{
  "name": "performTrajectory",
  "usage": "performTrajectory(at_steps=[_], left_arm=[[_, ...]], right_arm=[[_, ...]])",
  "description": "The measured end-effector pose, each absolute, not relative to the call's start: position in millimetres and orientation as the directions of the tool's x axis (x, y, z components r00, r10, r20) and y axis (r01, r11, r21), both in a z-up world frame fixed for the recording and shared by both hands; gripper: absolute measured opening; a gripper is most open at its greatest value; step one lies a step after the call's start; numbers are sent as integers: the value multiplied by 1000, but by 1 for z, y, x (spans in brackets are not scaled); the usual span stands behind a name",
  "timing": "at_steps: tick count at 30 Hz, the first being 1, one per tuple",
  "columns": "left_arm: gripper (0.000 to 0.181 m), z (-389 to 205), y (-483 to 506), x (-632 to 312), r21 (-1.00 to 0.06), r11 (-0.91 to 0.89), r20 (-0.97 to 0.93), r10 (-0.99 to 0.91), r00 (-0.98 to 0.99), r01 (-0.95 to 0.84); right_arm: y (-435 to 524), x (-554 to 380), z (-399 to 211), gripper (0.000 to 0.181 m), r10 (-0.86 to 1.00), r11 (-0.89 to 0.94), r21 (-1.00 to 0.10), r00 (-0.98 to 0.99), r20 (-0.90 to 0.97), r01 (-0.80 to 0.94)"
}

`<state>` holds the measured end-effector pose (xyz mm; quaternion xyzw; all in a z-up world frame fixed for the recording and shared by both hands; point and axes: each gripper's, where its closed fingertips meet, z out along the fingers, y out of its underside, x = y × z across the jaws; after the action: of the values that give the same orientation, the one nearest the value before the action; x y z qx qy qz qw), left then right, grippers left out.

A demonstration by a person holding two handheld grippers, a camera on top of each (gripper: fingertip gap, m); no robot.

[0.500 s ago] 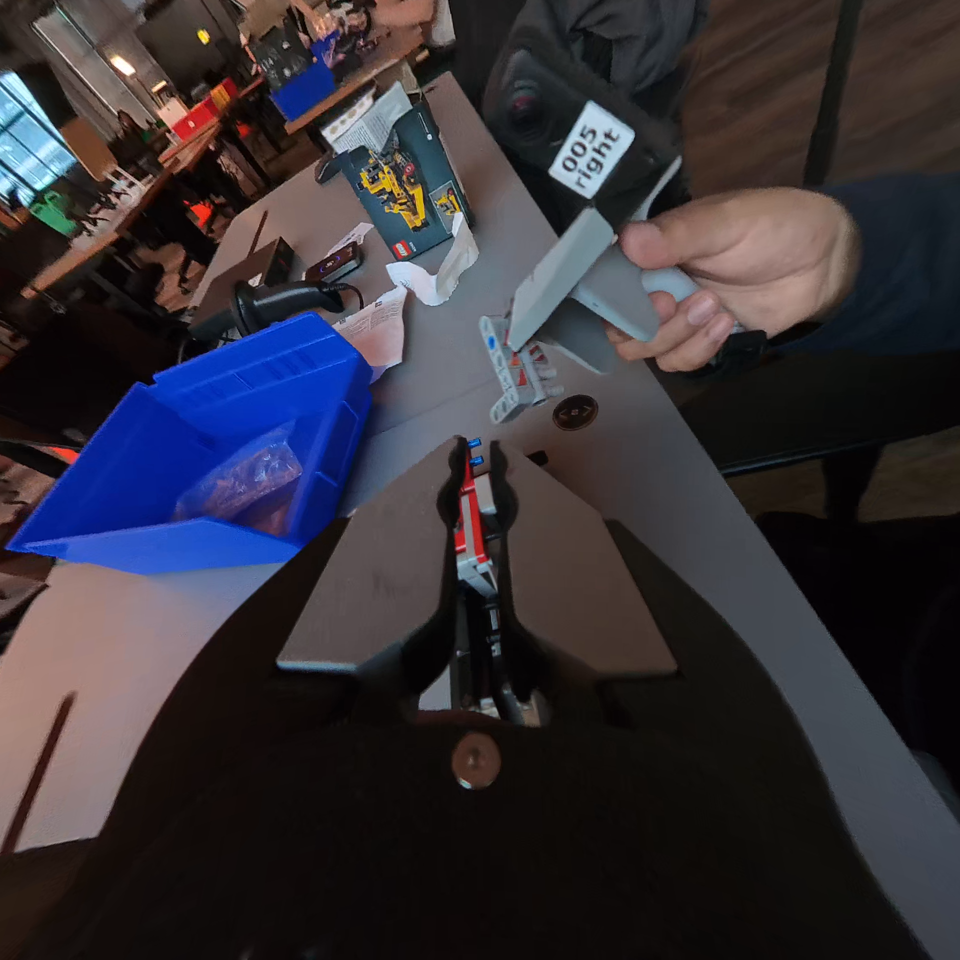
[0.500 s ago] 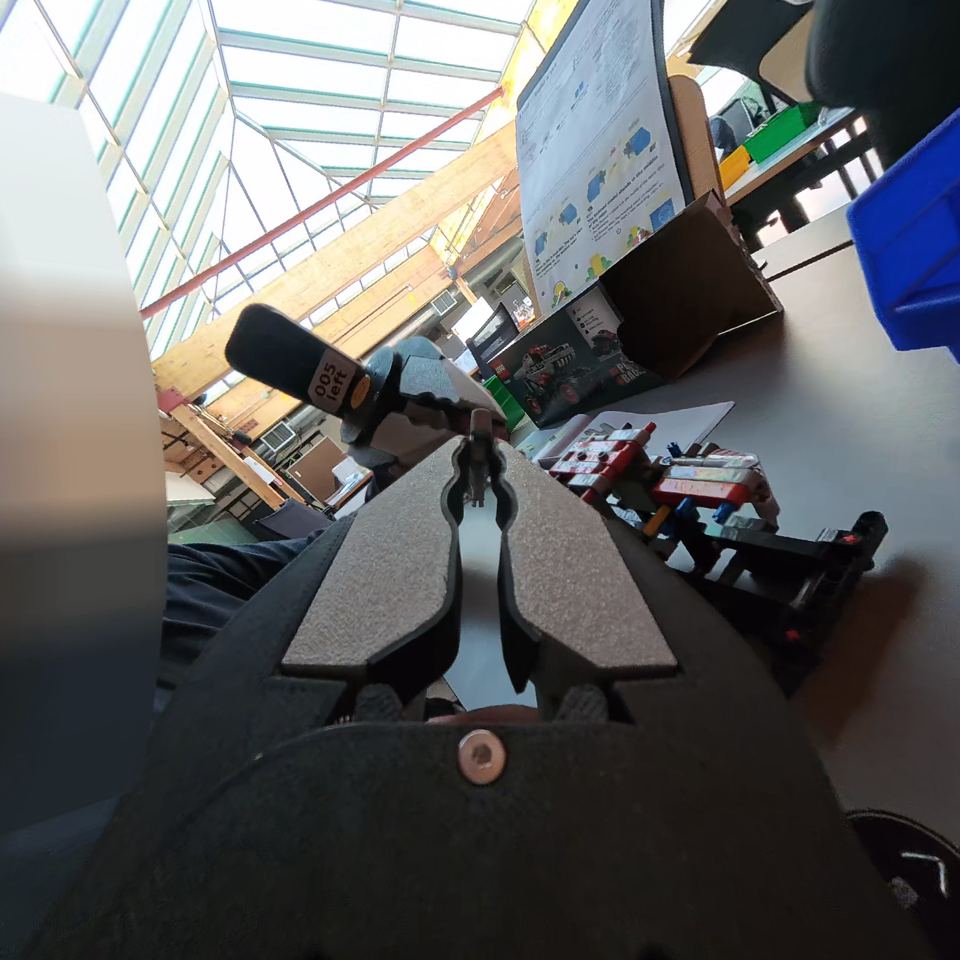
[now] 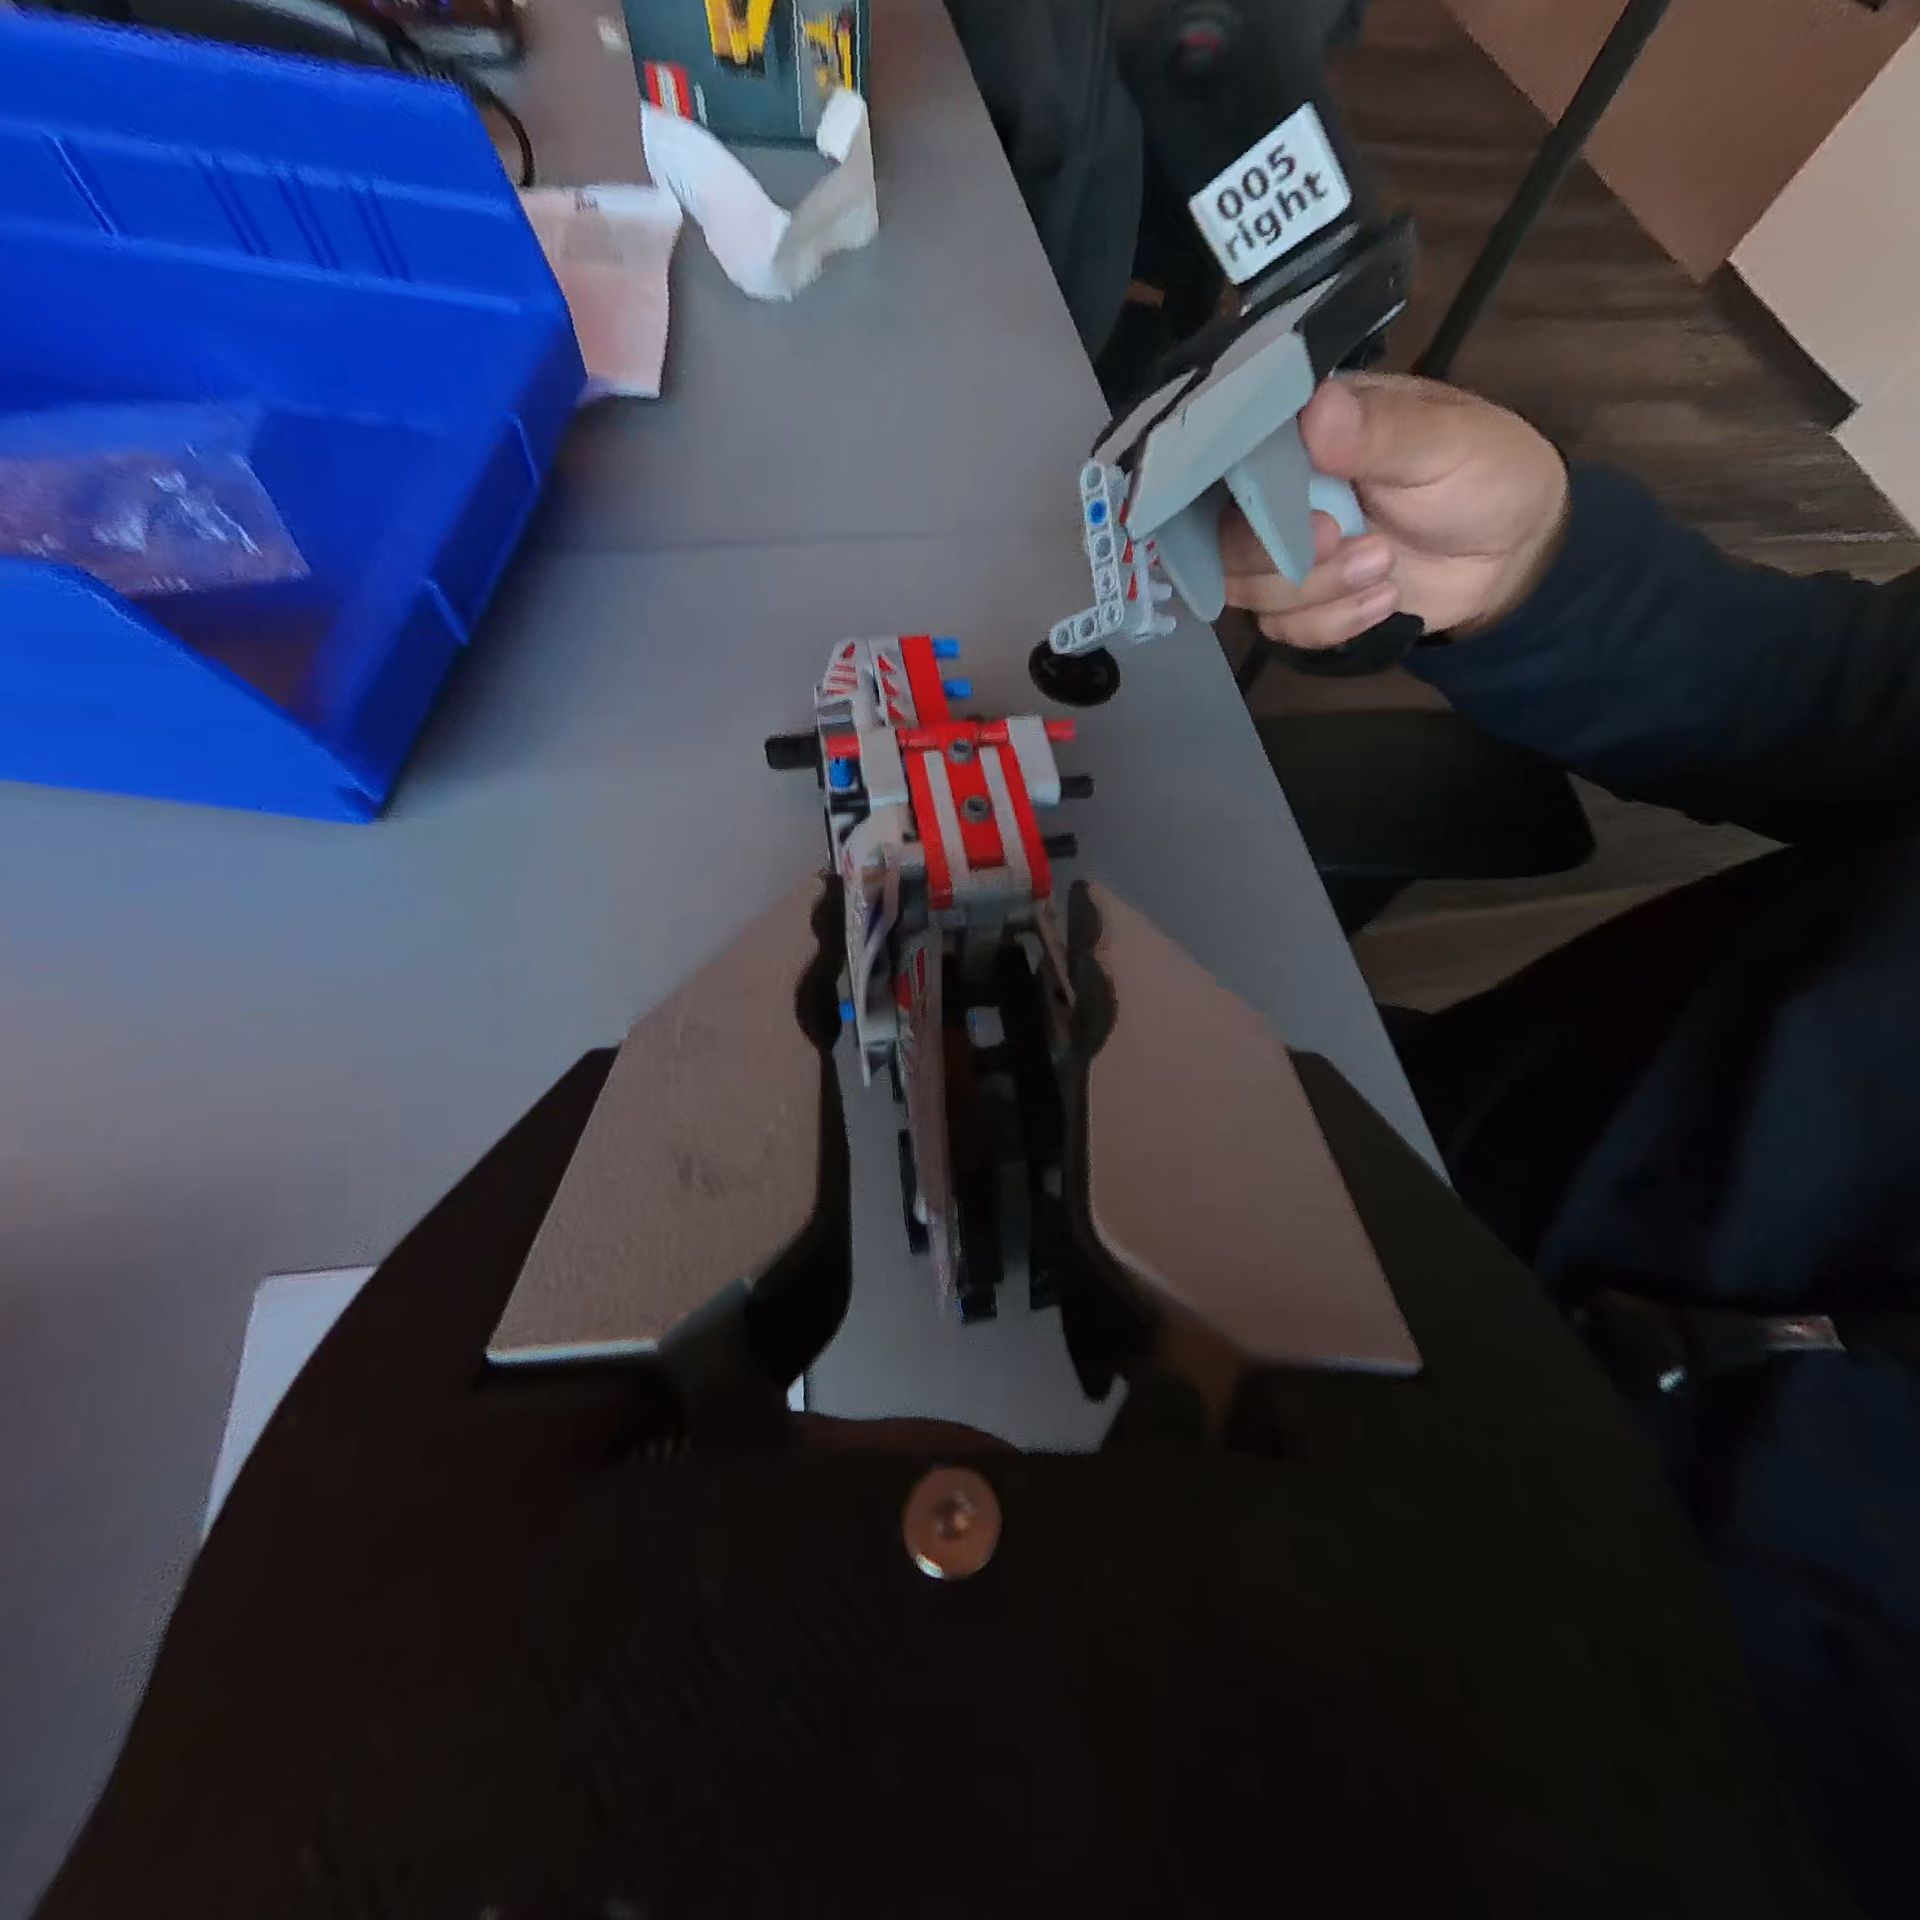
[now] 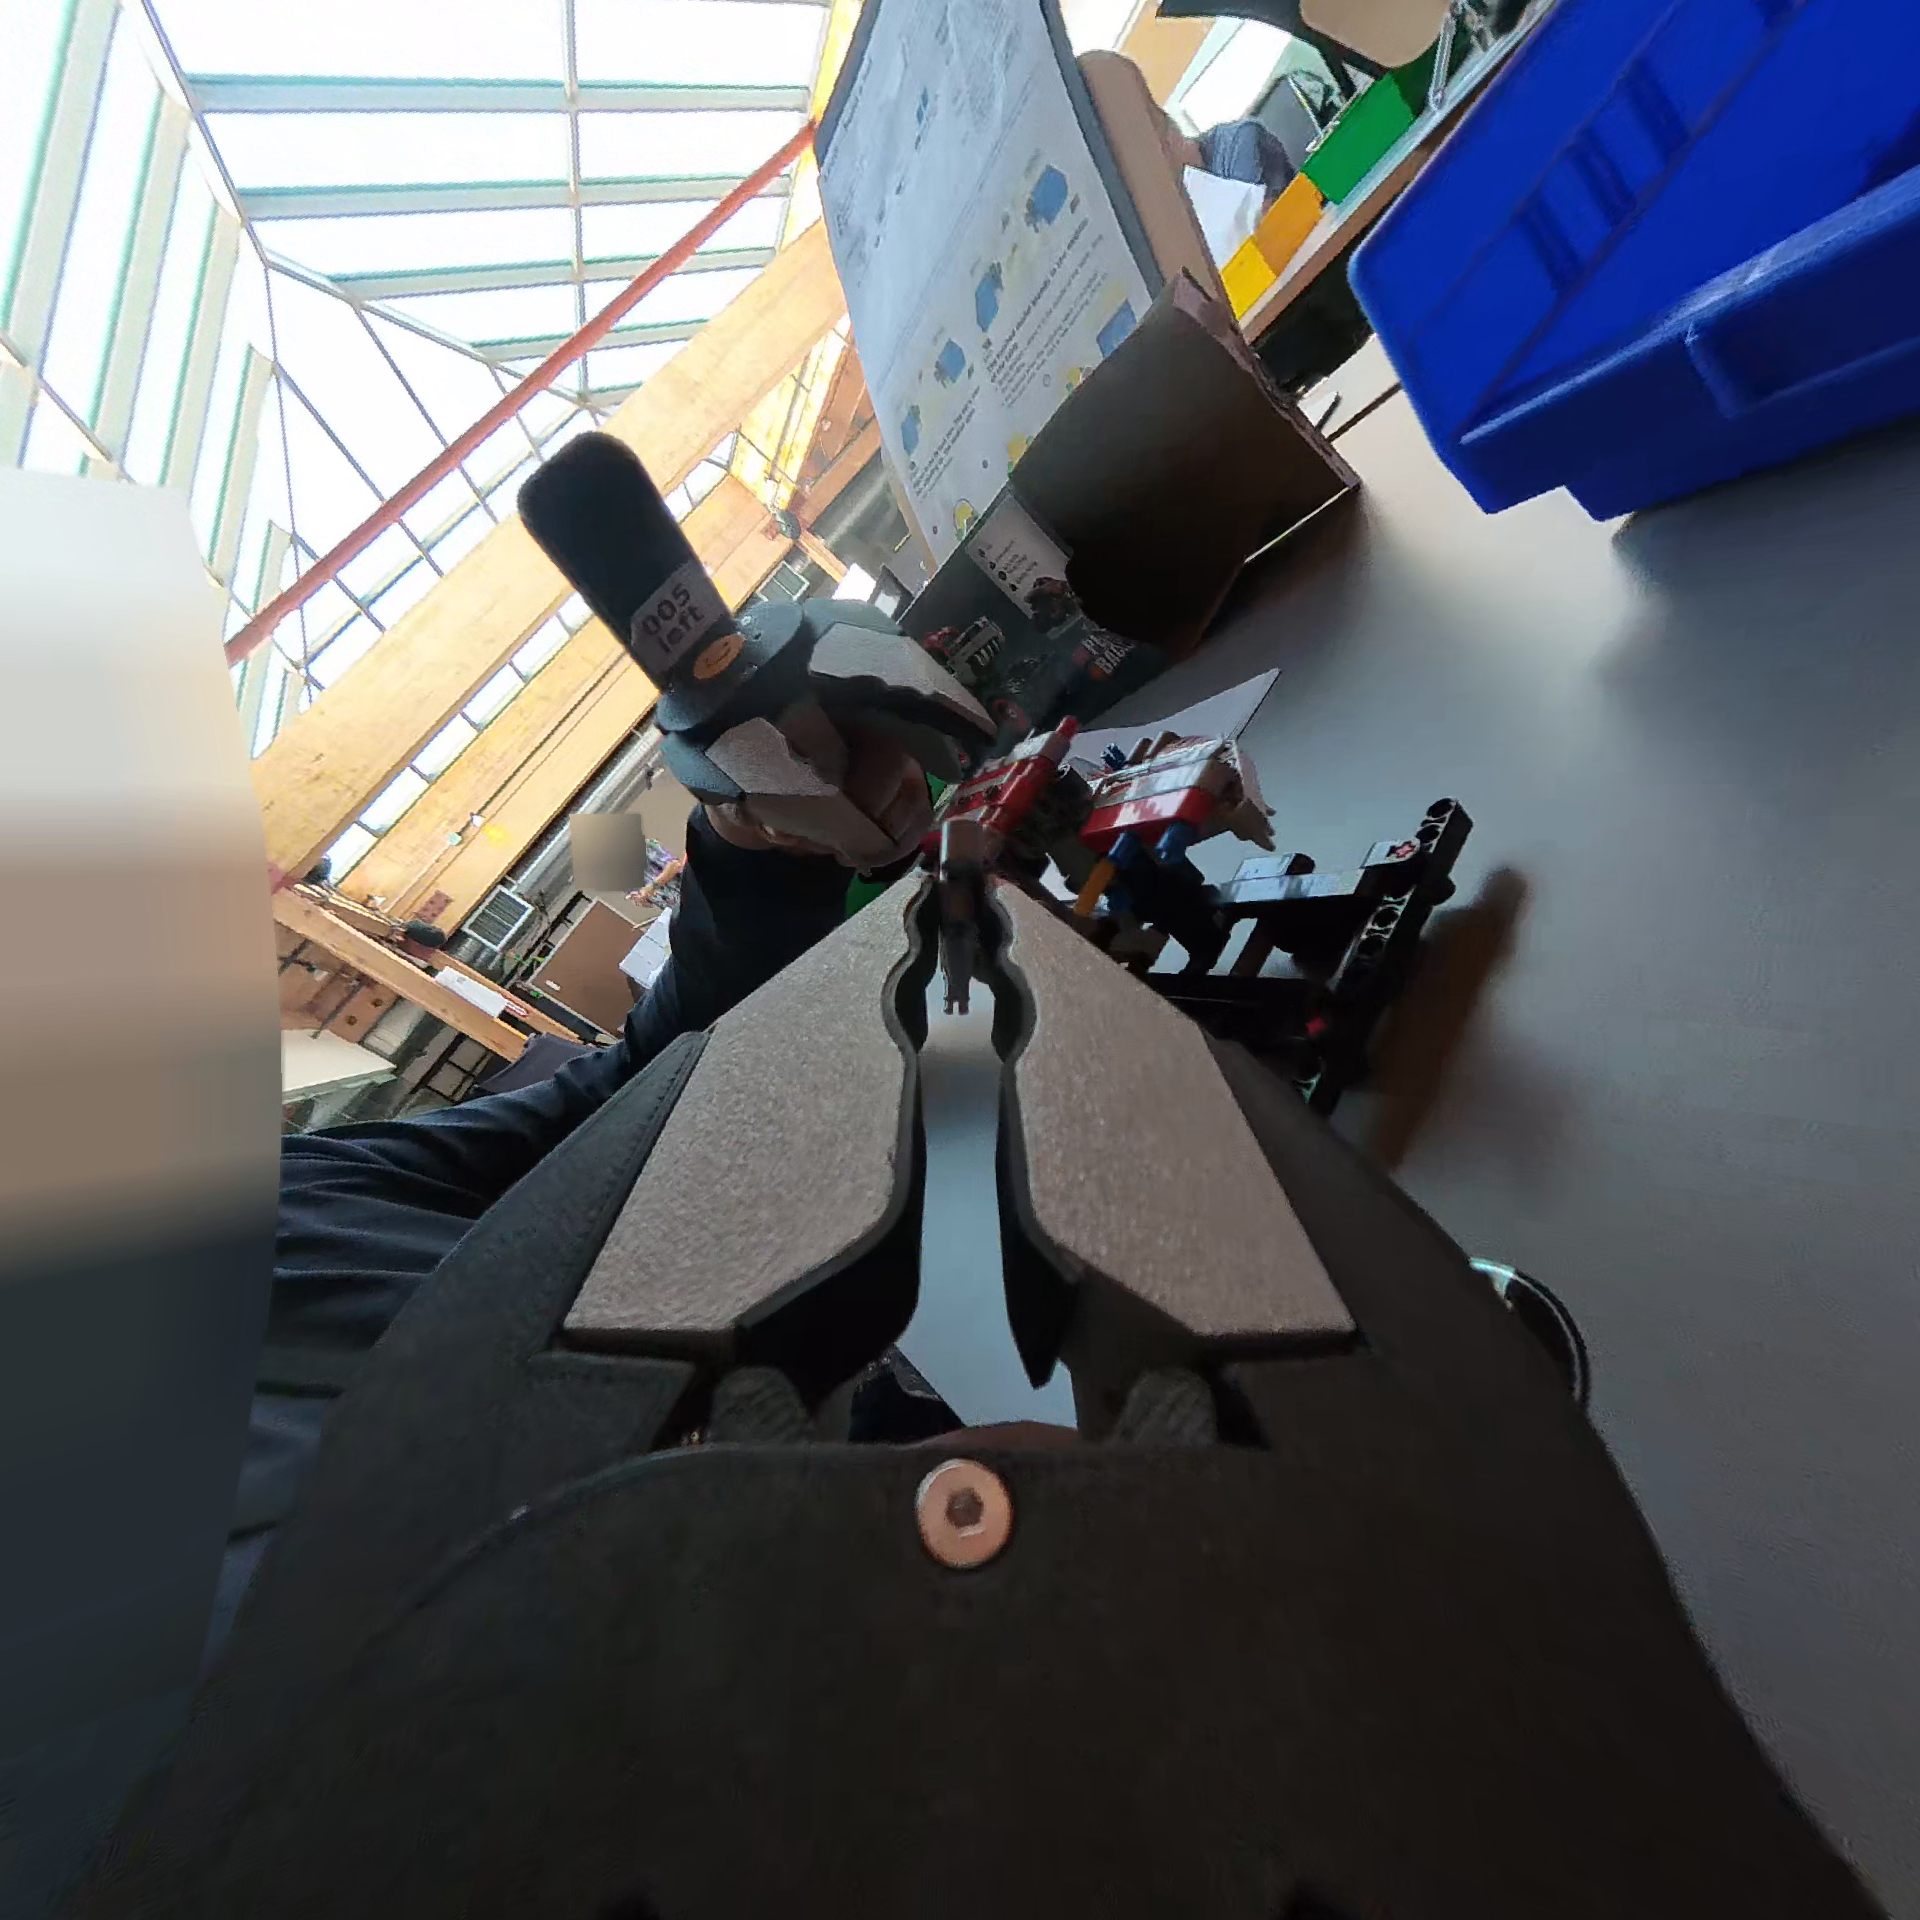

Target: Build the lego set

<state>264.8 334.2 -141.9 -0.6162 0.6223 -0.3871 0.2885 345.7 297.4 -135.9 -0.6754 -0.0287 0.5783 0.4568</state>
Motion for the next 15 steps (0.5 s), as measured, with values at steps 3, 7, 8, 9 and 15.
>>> performTrajectory(at_steps=[3, 7, 8, 9, 15], left_arm=[[40, -150, 337, 261, -820, -75, 142, -987, -76, -567], [48, -157, 325, 257, -796, -84, 198, -972, -126, -600], [46, -157, 323, 256, -790, -90, 213, -968, -134, -607], [45, -157, 320, 254, -781, -101, 238, -961, -144, -617], [39, -155, 280, 235, -755, -38, 328, -886, -327, -654]], right_arm=[[297, 345, -142, 3, 561, -597, -650, 335, -757, -470], [301, 345, -153, 3, 543, -613, -656, 368, -755, -440], [302, 346, -155, 3, 535, -619, -653, 375, -757, -436], [303, 347, -158, 3, 525, -627, -646, 377, -763, -435], [304, 344, -167, 3, 483, -687, -593, 346, -804, -420]])
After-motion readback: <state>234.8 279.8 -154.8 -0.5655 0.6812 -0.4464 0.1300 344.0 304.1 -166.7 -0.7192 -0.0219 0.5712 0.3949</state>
